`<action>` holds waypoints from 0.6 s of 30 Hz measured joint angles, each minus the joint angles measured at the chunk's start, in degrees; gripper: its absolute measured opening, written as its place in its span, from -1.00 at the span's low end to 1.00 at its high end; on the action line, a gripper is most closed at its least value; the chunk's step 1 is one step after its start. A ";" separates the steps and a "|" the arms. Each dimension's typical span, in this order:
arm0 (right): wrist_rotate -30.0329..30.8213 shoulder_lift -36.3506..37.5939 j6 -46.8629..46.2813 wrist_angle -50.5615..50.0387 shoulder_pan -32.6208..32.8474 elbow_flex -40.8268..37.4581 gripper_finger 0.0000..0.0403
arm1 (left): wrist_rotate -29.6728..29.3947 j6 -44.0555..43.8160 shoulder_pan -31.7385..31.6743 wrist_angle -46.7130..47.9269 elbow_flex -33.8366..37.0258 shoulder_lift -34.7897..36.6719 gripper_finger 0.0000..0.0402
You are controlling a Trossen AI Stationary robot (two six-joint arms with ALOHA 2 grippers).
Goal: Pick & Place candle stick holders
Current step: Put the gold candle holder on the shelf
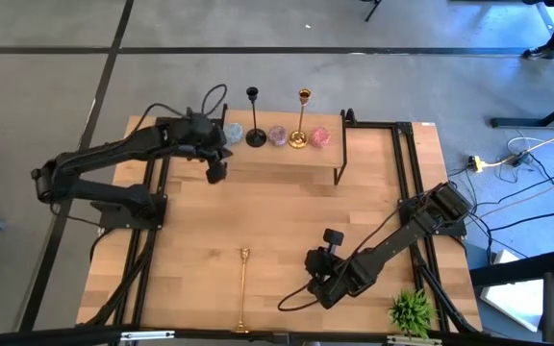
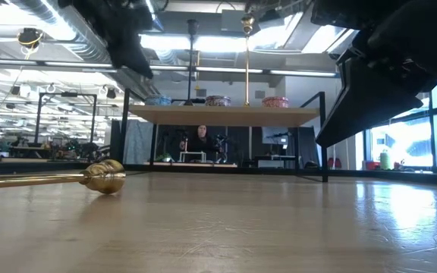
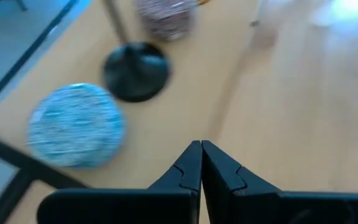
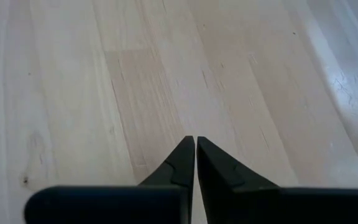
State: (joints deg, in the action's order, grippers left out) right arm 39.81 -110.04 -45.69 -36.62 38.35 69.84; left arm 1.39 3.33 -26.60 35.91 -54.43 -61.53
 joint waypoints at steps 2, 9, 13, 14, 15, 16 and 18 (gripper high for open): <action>0.00 0.00 -0.02 0.01 -0.01 0.00 -0.90 | -0.75 -2.28 3.23 0.38 0.00 1.10 -0.99; -0.02 0.00 0.00 0.46 0.00 0.00 -0.90 | -7.34 -10.45 17.33 1.30 0.00 3.49 -0.99; -0.04 0.00 0.00 0.66 -0.02 0.00 -0.90 | -13.96 -15.57 26.43 1.52 0.71 3.61 -0.99; -0.02 0.00 0.00 0.69 -0.02 0.00 -0.90 | -15.58 -17.00 28.62 1.33 1.46 3.62 -0.99; -0.03 0.00 0.00 0.72 -0.02 0.00 -0.90 | -17.32 -18.49 30.68 1.16 2.38 3.58 -0.99; -0.02 0.00 0.00 0.76 -0.02 0.00 -0.90 | -19.29 -20.19 32.86 0.68 3.54 3.57 -0.99; 0.00 0.00 0.00 0.92 -0.01 0.00 -0.90 | -23.71 -23.76 37.19 -2.04 6.66 3.57 -0.99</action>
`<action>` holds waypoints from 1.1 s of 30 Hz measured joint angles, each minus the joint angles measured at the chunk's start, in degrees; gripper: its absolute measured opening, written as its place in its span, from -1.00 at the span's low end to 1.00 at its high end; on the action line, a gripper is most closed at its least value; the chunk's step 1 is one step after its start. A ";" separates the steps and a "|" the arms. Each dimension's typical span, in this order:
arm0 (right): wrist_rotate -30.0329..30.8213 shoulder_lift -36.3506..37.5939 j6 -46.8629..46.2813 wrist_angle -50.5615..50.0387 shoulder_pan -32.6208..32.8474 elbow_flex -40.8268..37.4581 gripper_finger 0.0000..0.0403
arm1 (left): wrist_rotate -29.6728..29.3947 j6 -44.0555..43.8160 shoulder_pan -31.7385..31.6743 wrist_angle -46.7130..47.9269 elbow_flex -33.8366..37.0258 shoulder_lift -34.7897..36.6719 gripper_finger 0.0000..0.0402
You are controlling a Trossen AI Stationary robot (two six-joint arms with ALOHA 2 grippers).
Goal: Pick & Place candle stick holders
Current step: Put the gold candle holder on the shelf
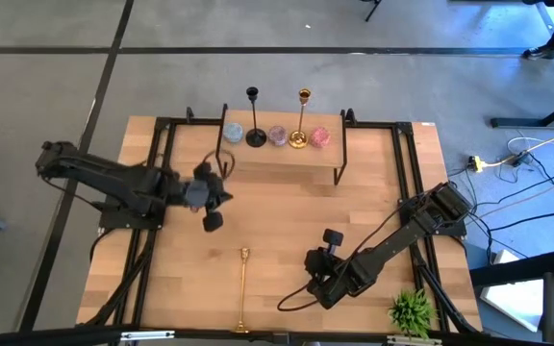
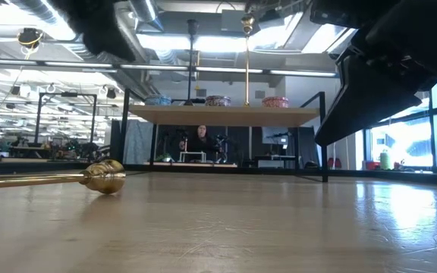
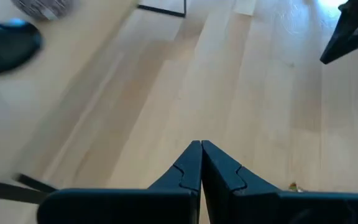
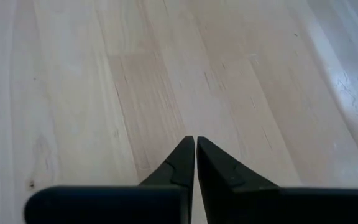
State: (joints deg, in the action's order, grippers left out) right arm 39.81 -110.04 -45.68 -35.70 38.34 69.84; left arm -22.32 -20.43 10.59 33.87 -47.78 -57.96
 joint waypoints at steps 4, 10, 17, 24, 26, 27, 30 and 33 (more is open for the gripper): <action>0.01 0.00 0.01 -0.02 0.00 0.00 -0.90 | -4.46 -6.02 6.44 -6.76 6.44 -0.04 -0.99; 0.04 0.00 0.30 -0.04 -0.01 0.00 -0.90 | -5.13 -16.85 13.14 -15.12 12.18 -0.06 -0.99; 1.14 0.00 1.13 -0.07 -0.03 0.00 -0.90 | -1.03 -20.86 20.54 -22.07 12.78 -2.64 -0.99; 1.55 0.00 1.13 -0.04 -0.06 0.00 -0.90 | 8.99 -26.59 23.28 -23.81 12.80 -9.54 -0.99; 1.55 0.00 1.15 0.12 -0.06 0.00 -0.90 | 11.91 -30.64 23.17 -23.84 12.80 -11.40 -0.99; 1.55 0.00 1.13 0.32 -0.06 0.00 -0.90 | 13.05 -32.47 23.01 -23.91 12.80 -12.29 -0.99; 1.62 0.00 1.14 0.60 -0.09 0.00 -0.90 | 15.48 -36.67 22.28 -24.13 12.80 -14.30 -0.99; 2.21 0.00 1.28 0.87 -0.14 0.00 -0.90 | 18.45 -38.63 21.13 -28.21 12.80 -15.54 -0.97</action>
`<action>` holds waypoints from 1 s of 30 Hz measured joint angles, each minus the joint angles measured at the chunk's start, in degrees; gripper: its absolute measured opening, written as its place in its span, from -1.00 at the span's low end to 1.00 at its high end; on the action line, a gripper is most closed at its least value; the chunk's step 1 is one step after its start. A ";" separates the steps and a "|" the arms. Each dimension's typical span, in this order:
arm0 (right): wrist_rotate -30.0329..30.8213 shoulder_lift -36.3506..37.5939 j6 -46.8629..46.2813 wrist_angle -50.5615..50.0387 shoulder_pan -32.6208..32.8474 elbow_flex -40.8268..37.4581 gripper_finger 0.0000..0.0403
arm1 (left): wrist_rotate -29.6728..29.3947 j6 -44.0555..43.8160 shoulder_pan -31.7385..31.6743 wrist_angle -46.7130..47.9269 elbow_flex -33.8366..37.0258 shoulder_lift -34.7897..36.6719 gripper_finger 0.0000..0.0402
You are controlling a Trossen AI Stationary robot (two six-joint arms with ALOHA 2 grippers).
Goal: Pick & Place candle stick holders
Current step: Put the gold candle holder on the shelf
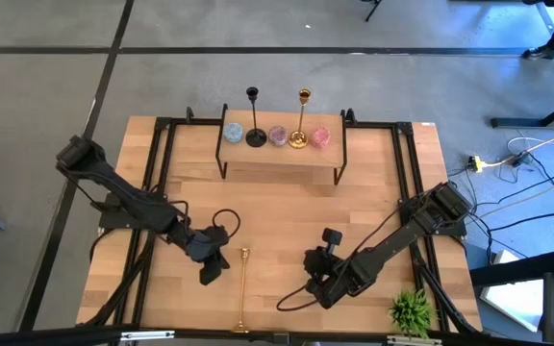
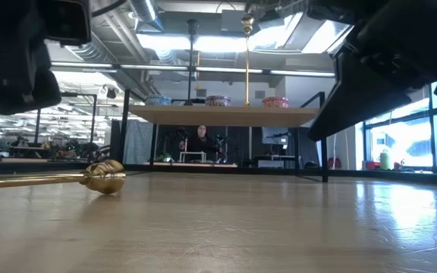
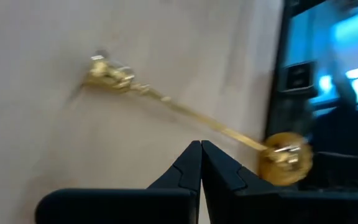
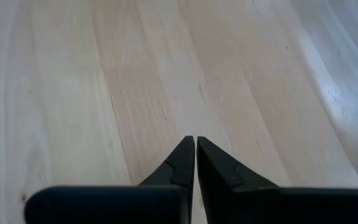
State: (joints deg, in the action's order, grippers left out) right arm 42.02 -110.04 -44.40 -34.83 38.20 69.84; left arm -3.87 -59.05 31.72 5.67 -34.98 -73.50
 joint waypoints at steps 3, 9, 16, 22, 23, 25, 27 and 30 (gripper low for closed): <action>0.16 0.00 0.10 0.19 -0.14 0.00 -0.90 | 3.63 -1.64 -0.97 -6.47 0.00 -1.32 -0.90; 0.44 0.00 0.43 0.23 -0.22 0.00 -0.90 | 11.83 -5.59 -1.50 -16.30 0.00 -5.13 -0.64; 2.44 0.00 1.38 0.47 -0.22 0.00 -0.90 | 16.95 -11.75 -0.36 -20.92 0.00 -12.43 -0.30; 2.58 0.00 1.38 0.53 -0.22 0.00 -0.90 | 20.08 -15.21 0.50 -29.49 0.02 -20.66 -0.06; 2.58 0.00 1.38 0.52 -0.22 0.00 -0.90 | 20.31 -15.32 0.52 -31.29 0.02 -21.73 -0.03; 2.79 0.00 1.38 0.54 -0.22 0.00 -0.90 | 20.53 -15.39 0.48 -35.04 0.01 -23.74 0.03; 2.82 0.00 1.38 0.65 -0.22 0.00 -0.90 | 20.56 -15.38 0.42 -37.17 0.00 -25.04 0.06; 2.82 0.00 1.38 0.87 -0.22 0.00 -0.90 | 20.93 -15.43 0.38 -38.07 0.00 -26.03 0.09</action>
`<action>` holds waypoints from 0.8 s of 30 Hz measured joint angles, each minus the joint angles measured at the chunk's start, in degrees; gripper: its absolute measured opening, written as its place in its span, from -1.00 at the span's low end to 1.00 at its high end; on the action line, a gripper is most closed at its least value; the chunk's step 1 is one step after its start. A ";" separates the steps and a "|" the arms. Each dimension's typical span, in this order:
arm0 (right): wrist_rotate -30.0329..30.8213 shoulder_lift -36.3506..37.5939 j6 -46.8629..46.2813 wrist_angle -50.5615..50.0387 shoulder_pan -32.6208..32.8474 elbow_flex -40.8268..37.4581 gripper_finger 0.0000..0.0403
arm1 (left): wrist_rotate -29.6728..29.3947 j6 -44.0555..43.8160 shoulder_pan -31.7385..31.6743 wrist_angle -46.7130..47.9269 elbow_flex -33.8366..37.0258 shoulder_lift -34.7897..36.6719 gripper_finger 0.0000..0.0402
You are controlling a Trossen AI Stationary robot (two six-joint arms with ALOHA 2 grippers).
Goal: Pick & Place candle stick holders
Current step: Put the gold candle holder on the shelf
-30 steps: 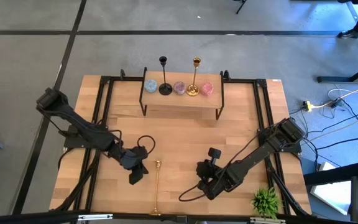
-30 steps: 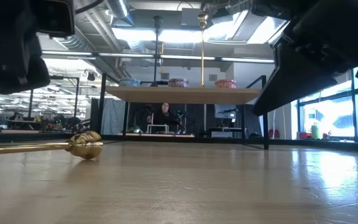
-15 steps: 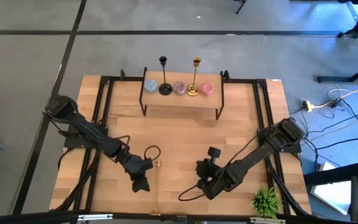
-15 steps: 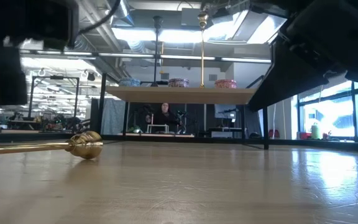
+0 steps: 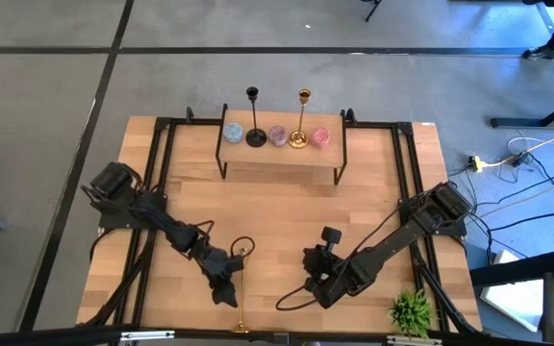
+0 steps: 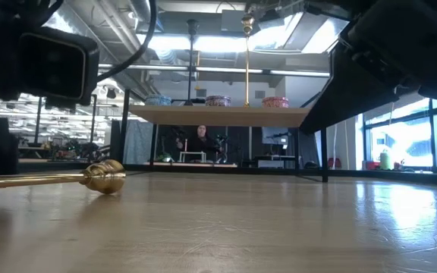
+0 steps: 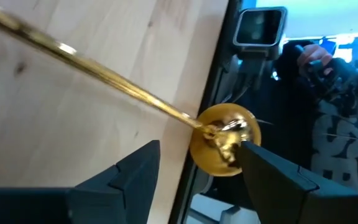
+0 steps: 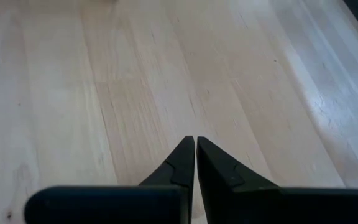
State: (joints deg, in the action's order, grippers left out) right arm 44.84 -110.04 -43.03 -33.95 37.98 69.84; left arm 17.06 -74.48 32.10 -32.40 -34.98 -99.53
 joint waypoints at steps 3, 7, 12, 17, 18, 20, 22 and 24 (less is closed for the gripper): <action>0.00 0.00 0.00 0.20 0.00 0.00 -0.90 | -0.04 0.02 -0.06 0.02 0.00 -0.73 0.09; 0.02 0.00 0.44 0.86 0.00 0.00 -0.90 | -0.88 -0.15 -1.02 -0.07 0.00 -1.49 0.09; 0.11 0.00 0.44 1.03 0.00 0.00 -0.90 | -0.64 -0.15 -2.36 -0.18 -0.02 -1.65 0.09; 0.11 0.00 1.21 1.27 0.00 0.00 -0.90 | -1.29 -0.09 -3.41 -0.13 -0.02 -1.65 0.09; 0.11 0.00 1.45 1.29 0.00 0.00 -0.90 | -1.32 0.02 -3.57 -0.11 -0.02 -1.65 0.09; 0.11 0.00 1.51 1.33 0.00 0.00 -0.90 | -1.41 0.04 -3.96 -0.11 -0.02 -1.65 0.09; 0.13 0.00 1.77 1.41 -0.04 0.00 -0.90 | -1.85 0.23 -4.12 -0.09 -0.02 -1.65 0.09; 0.11 0.00 1.92 1.59 -0.04 0.00 -0.90 | -2.20 0.49 -4.28 -0.07 -0.02 -1.65 0.09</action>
State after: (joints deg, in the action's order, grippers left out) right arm 44.95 -110.04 -41.10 -32.36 37.93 69.84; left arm 14.86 -73.98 27.82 -32.47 -35.00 -101.19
